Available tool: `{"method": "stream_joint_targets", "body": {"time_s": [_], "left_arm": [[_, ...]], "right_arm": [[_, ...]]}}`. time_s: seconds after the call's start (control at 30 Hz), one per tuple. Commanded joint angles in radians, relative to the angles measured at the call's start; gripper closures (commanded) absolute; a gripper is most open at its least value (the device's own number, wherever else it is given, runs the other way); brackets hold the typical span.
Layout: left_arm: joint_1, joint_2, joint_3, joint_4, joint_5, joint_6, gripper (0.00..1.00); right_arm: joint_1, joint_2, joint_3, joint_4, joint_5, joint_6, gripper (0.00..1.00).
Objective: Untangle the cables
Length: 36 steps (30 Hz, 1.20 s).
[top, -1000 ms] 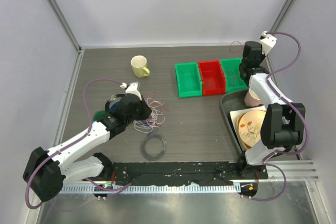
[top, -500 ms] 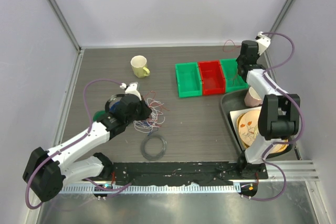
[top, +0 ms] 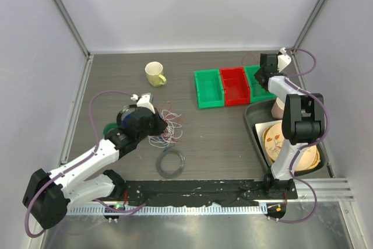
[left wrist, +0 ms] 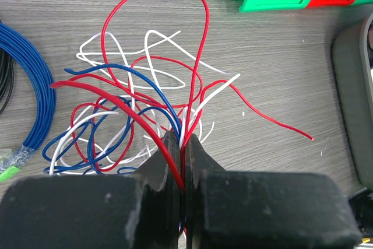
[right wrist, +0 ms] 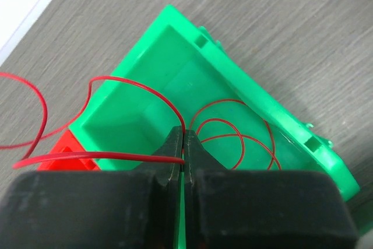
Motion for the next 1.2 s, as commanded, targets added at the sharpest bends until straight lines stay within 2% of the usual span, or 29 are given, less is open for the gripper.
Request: {"method": "stream_joint_targets", "body": {"time_s": [0.0,0.17,0.27,0.3,0.47,0.5,0.57,0.6,0.67,0.73,0.8,0.87,0.97,1.0,1.07,1.1,1.17], "left_arm": [[0.005,-0.024,-0.008,0.057,0.005,0.006,1.0],[0.005,-0.023,-0.008,0.059,0.003,0.004,1.0],[0.005,-0.024,-0.011,0.059,0.002,0.006,1.0],[0.005,-0.023,-0.011,0.057,0.002,0.006,1.0],[0.005,-0.015,-0.008,0.065,0.014,0.004,1.0],[0.005,-0.017,-0.01,0.065,0.014,0.004,1.0],[0.005,-0.02,-0.01,0.065,0.017,0.004,1.0],[0.005,-0.023,-0.011,0.065,0.02,0.004,1.0],[0.005,-0.023,-0.013,0.069,0.022,0.001,1.0],[0.007,-0.024,-0.016,0.074,0.026,-0.002,1.0],[0.005,-0.023,-0.016,0.077,0.029,-0.007,1.0],[0.005,-0.02,-0.014,0.082,0.035,-0.014,1.0],[0.005,-0.015,-0.022,0.103,0.054,-0.03,1.0],[0.005,-0.015,-0.025,0.121,0.061,-0.03,1.0],[0.005,-0.011,-0.036,0.137,0.083,-0.039,1.0],[0.005,-0.009,-0.042,0.151,0.089,-0.043,1.0],[0.005,-0.001,-0.056,0.164,0.109,-0.048,1.0]], "right_arm": [[0.0,-0.029,0.005,-0.069,0.06,0.088,0.94],[0.001,-0.018,-0.007,-0.146,0.098,0.125,0.92],[0.003,-0.026,-0.019,-0.146,0.115,0.124,0.84],[0.001,-0.034,-0.016,-0.147,0.114,0.113,0.77],[0.003,-0.092,-0.024,-0.117,0.103,0.062,0.71],[0.006,-0.106,-0.036,-0.109,0.097,0.036,0.64],[0.009,-0.156,-0.047,-0.086,0.086,0.009,0.58],[0.014,-0.178,-0.059,-0.079,0.08,-0.004,0.48],[0.02,-0.228,-0.066,-0.063,0.036,-0.051,0.43],[0.035,-0.259,-0.064,-0.062,0.002,-0.109,0.28],[0.058,-0.313,-0.076,-0.052,-0.053,-0.177,0.09],[0.112,-0.38,-0.096,-0.02,-0.15,-0.32,0.09],[0.245,-0.49,-0.229,0.04,-0.34,-0.454,0.09],[0.274,-0.512,-0.263,0.072,-0.468,-0.45,0.09],[0.332,-0.544,-0.378,0.144,-0.626,-0.403,0.09],[0.349,-0.561,-0.427,0.264,-0.773,-0.316,0.09],[0.421,-0.567,-0.533,0.383,-0.86,-0.257,0.09]]}}
